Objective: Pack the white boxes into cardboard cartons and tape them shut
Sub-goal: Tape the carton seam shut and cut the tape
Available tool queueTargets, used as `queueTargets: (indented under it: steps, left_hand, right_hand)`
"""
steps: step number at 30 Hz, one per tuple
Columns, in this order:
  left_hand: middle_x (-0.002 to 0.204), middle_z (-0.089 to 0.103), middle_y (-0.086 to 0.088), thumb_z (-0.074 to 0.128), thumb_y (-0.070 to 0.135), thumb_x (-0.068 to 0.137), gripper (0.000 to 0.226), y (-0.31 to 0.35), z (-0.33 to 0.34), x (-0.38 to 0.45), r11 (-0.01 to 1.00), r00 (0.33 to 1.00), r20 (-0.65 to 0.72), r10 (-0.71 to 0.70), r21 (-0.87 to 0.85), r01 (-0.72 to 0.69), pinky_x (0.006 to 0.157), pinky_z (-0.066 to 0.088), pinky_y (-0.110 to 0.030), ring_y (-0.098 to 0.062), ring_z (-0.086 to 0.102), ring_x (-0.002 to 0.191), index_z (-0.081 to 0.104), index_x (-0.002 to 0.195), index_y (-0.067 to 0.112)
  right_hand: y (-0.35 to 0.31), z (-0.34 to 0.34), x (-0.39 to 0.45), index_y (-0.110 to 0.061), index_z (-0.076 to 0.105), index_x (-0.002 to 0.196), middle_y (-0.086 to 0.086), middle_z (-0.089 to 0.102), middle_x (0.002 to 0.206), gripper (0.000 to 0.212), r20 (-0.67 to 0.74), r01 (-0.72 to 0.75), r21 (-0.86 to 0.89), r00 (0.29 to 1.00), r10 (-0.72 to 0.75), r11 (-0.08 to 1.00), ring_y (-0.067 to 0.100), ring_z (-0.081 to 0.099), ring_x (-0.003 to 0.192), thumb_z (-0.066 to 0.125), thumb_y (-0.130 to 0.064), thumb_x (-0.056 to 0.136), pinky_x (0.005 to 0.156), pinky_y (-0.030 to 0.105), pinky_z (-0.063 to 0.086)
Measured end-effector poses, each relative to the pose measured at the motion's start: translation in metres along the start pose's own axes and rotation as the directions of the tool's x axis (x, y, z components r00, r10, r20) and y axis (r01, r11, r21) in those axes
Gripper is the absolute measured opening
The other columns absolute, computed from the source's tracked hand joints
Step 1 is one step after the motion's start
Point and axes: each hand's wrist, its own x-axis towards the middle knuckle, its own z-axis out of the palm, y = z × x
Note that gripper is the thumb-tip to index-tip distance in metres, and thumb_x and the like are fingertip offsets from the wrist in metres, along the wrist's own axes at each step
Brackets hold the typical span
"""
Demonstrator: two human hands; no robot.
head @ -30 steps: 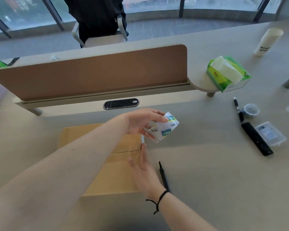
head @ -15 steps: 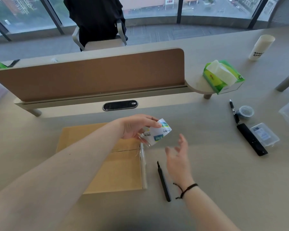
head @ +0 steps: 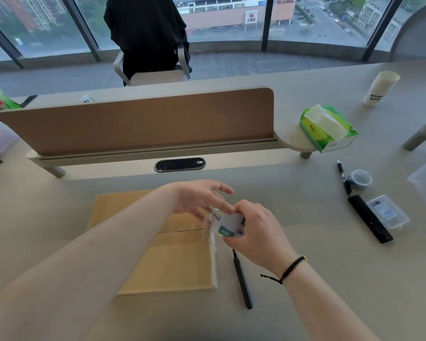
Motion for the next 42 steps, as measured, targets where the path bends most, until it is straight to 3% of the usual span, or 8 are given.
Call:
queueTargets:
  steps: [5,10,16,20,29,34,38,42]
  left_hand:
    - [0.100,0.071,-0.003,0.086,0.019,0.078,0.059,0.000,-0.004,-0.003,0.997,0.999,-0.023,-0.048,-0.068,0.046,0.076,0.057,-0.027,-0.015,0.067,0.092,0.062,0.132,0.016]
    - [0.107,0.071,-0.011,0.085,0.002,0.077,0.048,-0.002,-0.004,-0.001,0.999,0.999,-0.044,-0.024,-0.033,0.023,0.076,0.058,-0.029,-0.023,0.070,0.094,0.067,0.120,0.013]
    - [0.092,0.074,-0.014,0.076,-0.005,0.084,0.029,0.000,-0.003,0.008,0.997,0.987,-0.153,0.041,-0.065,-0.051,0.085,0.062,-0.039,-0.023,0.072,0.082,0.068,0.112,0.000]
    - [0.091,0.076,-0.015,0.067,-0.006,0.088,0.016,0.008,0.003,0.015,0.999,0.979,-0.198,0.043,0.015,-0.041,0.085,0.062,-0.038,-0.022,0.073,0.082,0.072,0.103,-0.003]
    - [0.097,0.078,-0.013,0.049,-0.004,0.095,0.028,0.031,0.022,0.039,0.997,0.981,-0.176,0.077,0.038,-0.071,0.088,0.061,-0.035,-0.020,0.074,0.089,0.076,0.098,0.002]
    - [0.107,0.074,-0.019,0.073,0.003,0.088,0.017,0.045,0.029,0.055,0.978,0.977,-0.126,0.174,0.141,-0.156,0.086,0.060,-0.028,-0.016,0.070,0.087,0.074,0.106,0.001]
    - [0.094,0.068,-0.011,0.065,-0.010,0.087,0.024,0.065,0.034,0.071,0.943,0.960,-0.166,0.224,0.287,-0.170,0.074,0.060,-0.021,-0.021,0.070,0.082,0.075,0.097,0.010]
    - [0.078,0.068,-0.001,0.054,-0.006,0.088,0.037,0.090,0.035,0.094,0.898,0.954,-0.176,0.241,0.413,-0.151,0.088,0.061,-0.037,-0.022,0.072,0.080,0.079,0.098,0.019]
  right_hand:
    - [-0.005,0.001,0.002,-0.024,0.049,0.096,-0.008,0.056,0.083,0.039,-0.006,-0.058,-0.029,0.998,0.058,0.998,0.017,0.051,0.080,0.076,-0.044,0.077,0.068,0.030,0.036]
    - [-0.003,-0.003,0.002,-0.024,0.044,0.094,-0.009,0.054,0.081,0.041,-0.028,-0.123,-0.039,0.992,0.122,0.992,0.019,0.052,0.078,0.076,-0.043,0.077,0.067,0.031,0.035]
    - [0.005,-0.007,0.002,-0.026,0.043,0.089,-0.010,0.058,0.078,0.044,-0.013,-0.240,0.081,0.970,0.242,0.967,0.012,0.054,0.070,0.080,-0.042,0.073,0.056,0.024,0.036]
    - [0.009,-0.004,-0.001,-0.028,0.039,0.081,-0.009,0.056,0.073,0.051,-0.002,-0.316,0.173,0.947,0.321,0.933,0.008,0.048,0.064,0.086,-0.045,0.067,0.053,0.024,0.034]
    - [0.032,-0.015,-0.003,-0.023,0.044,0.081,-0.007,0.062,0.074,0.054,-0.009,-0.420,0.301,0.897,0.442,0.856,0.009,0.051,0.061,0.090,-0.044,0.063,0.053,0.023,0.038]
    - [0.052,-0.022,0.001,-0.020,0.045,0.080,-0.007,0.060,0.070,0.056,-0.046,-0.439,0.351,0.874,0.484,0.827,0.011,0.049,0.058,0.089,-0.051,0.063,0.053,0.028,0.041]
    - [0.067,-0.023,0.007,-0.018,0.045,0.076,-0.006,0.058,0.066,0.049,-0.068,-0.462,0.425,0.841,0.536,0.779,0.016,0.052,0.062,0.077,-0.054,0.078,0.059,0.036,0.045]
    - [0.083,-0.026,0.016,-0.016,0.043,0.072,-0.005,0.053,0.067,0.044,-0.051,-0.480,0.501,0.814,0.579,0.720,0.016,0.047,0.062,0.069,-0.046,0.088,0.055,0.029,0.038]
